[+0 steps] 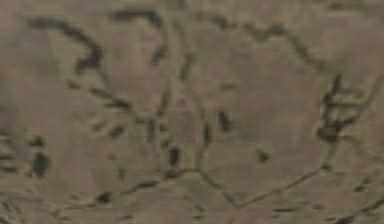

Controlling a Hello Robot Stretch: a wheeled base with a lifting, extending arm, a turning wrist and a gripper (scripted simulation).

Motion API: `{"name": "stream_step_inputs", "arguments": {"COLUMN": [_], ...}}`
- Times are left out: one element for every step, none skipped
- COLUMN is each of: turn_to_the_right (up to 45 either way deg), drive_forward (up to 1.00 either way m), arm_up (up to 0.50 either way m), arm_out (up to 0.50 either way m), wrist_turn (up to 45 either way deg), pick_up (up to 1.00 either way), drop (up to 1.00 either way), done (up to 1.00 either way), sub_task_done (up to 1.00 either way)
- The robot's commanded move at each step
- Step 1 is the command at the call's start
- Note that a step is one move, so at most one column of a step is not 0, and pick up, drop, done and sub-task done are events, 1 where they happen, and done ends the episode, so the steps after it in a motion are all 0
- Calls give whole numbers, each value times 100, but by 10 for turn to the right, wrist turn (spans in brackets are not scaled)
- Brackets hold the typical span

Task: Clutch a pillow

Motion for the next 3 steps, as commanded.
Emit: {"name": "stream_step_inputs", "arguments": {"turn_to_the_right": [0, 0, 0], "drive_forward": [0, 0, 0], "arm_up": [50, 12, 0], "arm_out": [0, 0, 46], "wrist_turn": [0, 0, 0], "pick_up": [0, 0, 0], "drop": [0, 0, 0], "done": [0, 0, 0], "sub_task_done": [0, 0, 0]}}
